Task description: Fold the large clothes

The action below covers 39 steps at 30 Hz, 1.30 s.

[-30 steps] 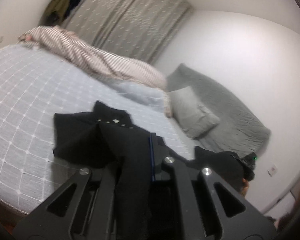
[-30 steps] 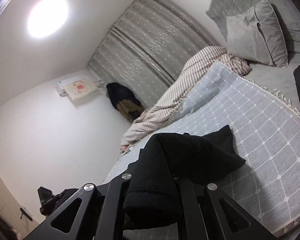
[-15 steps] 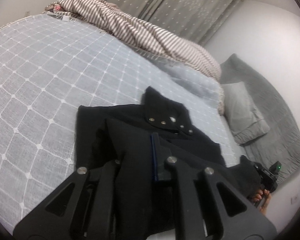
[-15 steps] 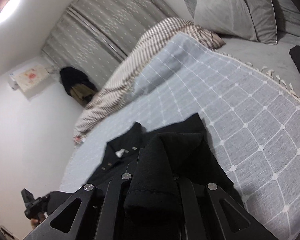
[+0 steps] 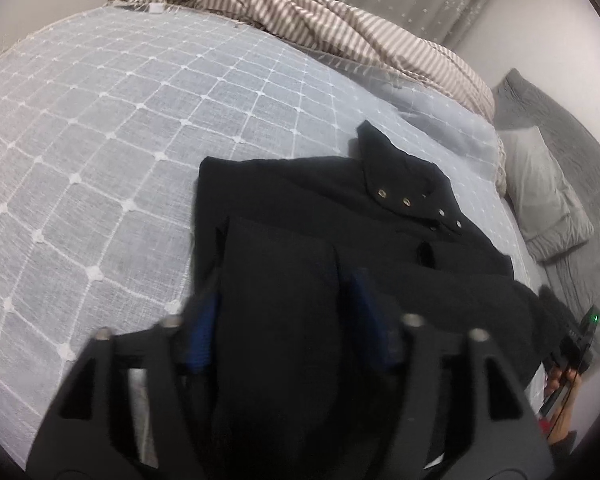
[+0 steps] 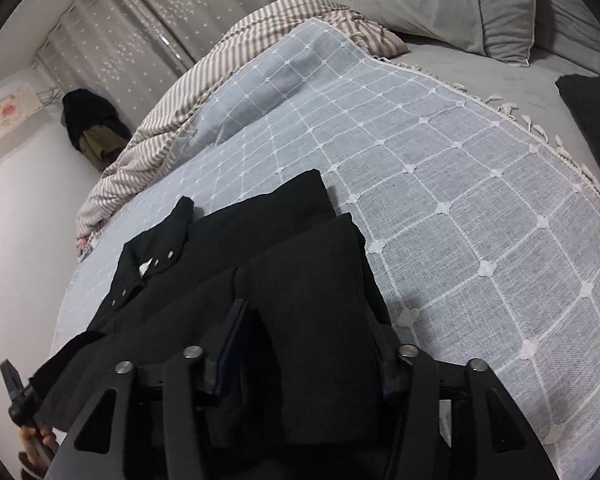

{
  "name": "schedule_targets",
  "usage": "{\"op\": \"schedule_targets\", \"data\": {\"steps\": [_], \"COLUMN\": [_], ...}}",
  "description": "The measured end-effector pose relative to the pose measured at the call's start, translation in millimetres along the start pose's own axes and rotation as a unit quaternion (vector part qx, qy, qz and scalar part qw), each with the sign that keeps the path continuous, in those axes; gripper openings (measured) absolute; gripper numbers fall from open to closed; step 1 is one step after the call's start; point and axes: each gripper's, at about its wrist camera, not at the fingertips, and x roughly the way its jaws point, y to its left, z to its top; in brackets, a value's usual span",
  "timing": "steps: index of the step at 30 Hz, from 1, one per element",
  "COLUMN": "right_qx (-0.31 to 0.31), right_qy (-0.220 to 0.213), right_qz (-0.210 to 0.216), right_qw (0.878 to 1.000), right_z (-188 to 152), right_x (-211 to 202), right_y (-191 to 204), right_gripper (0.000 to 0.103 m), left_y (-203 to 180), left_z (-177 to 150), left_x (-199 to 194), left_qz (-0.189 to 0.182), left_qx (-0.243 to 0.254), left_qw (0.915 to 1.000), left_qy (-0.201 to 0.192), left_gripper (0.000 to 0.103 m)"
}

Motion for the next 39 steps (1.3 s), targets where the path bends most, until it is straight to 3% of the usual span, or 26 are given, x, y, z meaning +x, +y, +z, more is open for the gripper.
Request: {"op": "schedule_targets", "data": {"steps": [1, 5, 9, 13, 18, 22, 25, 30, 35, 39], "right_qx": [-0.009, -0.046, -0.07, -0.104, -0.158, -0.205, -0.237, -0.273, -0.257, -0.226], "right_qy": [0.0, -0.01, -0.022, -0.002, 0.047, 0.074, 0.106, 0.126, 0.119, 0.101], "right_qz": [0.006, 0.013, 0.019, 0.002, -0.014, -0.034, -0.072, -0.104, -0.099, -0.085], "right_qw": [1.0, 0.999, 0.997, 0.995, 0.986, 0.975, 0.963, 0.948, 0.954, 0.965], "right_z": [-0.6, -4.7, -17.4, -36.7, -61.1, -74.2, -80.4, -79.1, -52.9, -21.2], "right_x": [-6.8, -39.0, -69.3, -77.1, -55.8, -26.0, 5.9, 45.4, 64.2, 72.5], "right_y": [0.2, 1.9, 1.6, 6.8, 32.9, 63.9, 84.4, 116.4, 133.6, 142.3], "right_gripper": [0.062, 0.068, 0.069, 0.069, 0.069, 0.069, 0.069, 0.069, 0.069, 0.069], "left_y": [-1.8, -9.0, -11.6, -18.2, -41.7, -61.8, -78.5, -101.5, -107.9, -107.6], "left_z": [-1.2, -9.7, -24.8, -45.6, -70.2, -80.3, -84.9, -79.6, -56.8, -23.3], "left_x": [-5.3, -33.3, -59.5, -74.2, -59.1, -27.7, -2.0, 25.9, 38.4, 39.8], "left_qz": [0.004, 0.012, -0.01, -0.02, -0.011, -0.028, -0.04, -0.033, -0.033, -0.017], "left_qx": [0.012, 0.059, 0.077, 0.122, 0.193, 0.204, 0.214, 0.23, 0.198, 0.178], "left_qw": [0.9999, 0.9979, 0.9965, 0.9921, 0.9811, 0.9774, 0.9725, 0.9685, 0.976, 0.9829], "left_qy": [-0.003, -0.023, -0.032, -0.024, 0.008, 0.049, 0.083, 0.09, 0.084, 0.047], "left_gripper": [0.08, 0.082, 0.083, 0.084, 0.084, 0.084, 0.084, 0.084, 0.084, 0.084]}}
